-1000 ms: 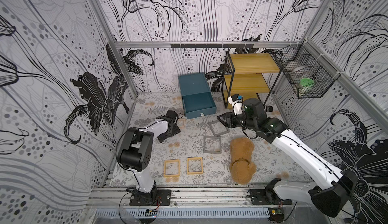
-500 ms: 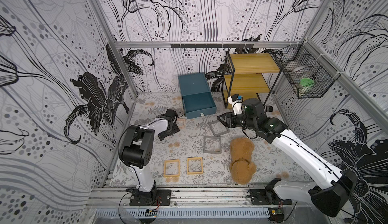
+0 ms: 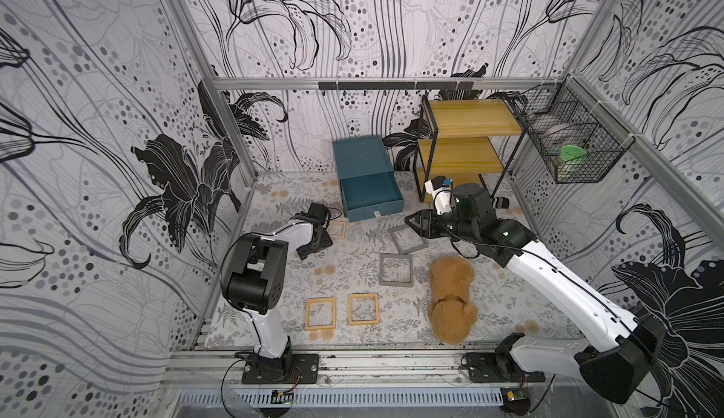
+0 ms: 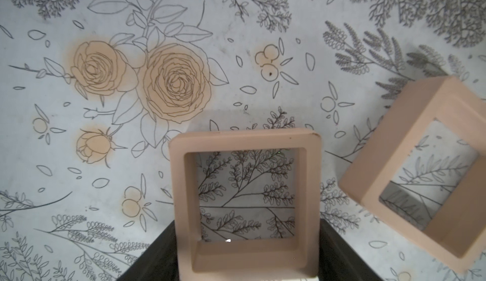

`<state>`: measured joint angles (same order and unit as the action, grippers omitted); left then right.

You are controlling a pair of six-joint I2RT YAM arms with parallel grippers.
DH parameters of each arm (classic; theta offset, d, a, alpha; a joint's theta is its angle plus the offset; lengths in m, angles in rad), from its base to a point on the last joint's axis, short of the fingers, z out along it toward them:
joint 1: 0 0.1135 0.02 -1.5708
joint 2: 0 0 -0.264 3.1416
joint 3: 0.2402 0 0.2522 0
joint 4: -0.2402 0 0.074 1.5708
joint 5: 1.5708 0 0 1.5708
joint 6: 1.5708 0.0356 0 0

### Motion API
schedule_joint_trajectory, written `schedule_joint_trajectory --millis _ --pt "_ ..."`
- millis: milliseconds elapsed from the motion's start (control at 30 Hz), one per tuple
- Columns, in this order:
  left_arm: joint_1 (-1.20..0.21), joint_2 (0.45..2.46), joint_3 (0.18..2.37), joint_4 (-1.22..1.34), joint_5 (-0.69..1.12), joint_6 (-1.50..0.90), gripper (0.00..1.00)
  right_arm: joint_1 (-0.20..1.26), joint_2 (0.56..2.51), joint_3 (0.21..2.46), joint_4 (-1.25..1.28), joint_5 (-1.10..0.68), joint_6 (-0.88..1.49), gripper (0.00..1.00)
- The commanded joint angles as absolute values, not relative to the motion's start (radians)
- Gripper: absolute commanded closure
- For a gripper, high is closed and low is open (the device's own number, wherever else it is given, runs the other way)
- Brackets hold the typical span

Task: Place the brooch boxes into the drawer by color
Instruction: Pick up the brooch box from the center of the board.

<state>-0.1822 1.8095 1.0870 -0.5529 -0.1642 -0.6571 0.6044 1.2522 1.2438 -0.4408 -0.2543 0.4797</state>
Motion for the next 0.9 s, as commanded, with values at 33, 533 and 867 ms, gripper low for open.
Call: schedule_joint_trajectory --millis 33,533,867 --pt "-0.175 1.784 1.105 -0.551 -0.176 -0.645 0.41 0.604 1.252 1.253 -0.431 -0.239 0.494 0.54" --pt "-0.216 1.559 1.366 -0.874 -0.147 -0.653 0.52 0.604 1.242 1.292 -0.446 -0.169 0.481 0.54" --pt "-0.371 1.672 1.828 -1.089 -0.115 -0.713 0.54 0.603 1.242 1.315 -0.446 -0.12 0.476 0.55"
